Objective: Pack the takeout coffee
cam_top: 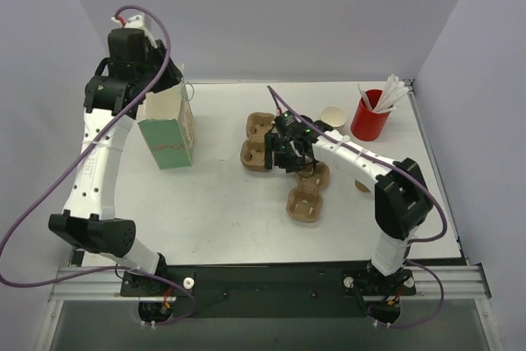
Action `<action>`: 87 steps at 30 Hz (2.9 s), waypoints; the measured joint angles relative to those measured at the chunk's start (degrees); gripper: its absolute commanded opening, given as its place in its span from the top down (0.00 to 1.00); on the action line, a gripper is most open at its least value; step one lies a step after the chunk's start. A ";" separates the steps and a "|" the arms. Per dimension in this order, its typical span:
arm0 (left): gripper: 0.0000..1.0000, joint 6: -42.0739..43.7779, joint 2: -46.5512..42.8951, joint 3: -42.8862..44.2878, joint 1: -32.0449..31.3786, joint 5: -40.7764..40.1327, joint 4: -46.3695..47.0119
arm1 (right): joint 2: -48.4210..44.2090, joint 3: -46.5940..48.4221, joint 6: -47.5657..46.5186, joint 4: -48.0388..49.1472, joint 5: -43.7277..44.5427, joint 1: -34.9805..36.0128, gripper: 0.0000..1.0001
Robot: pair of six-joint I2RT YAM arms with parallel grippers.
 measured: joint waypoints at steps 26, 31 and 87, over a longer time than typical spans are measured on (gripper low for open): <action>0.49 4.92 -0.85 3.80 19.80 -9.40 -5.33 | 25.64 22.05 -2.69 2.89 3.98 -3.91 0.42; 0.50 8.59 3.26 4.24 19.04 -8.41 -5.66 | 28.13 26.58 -5.29 3.04 3.21 -4.28 0.42; 1.00 18.88 22.67 12.90 14.10 -16.72 -10.62 | 7.93 18.49 -5.57 0.55 0.85 -2.71 0.39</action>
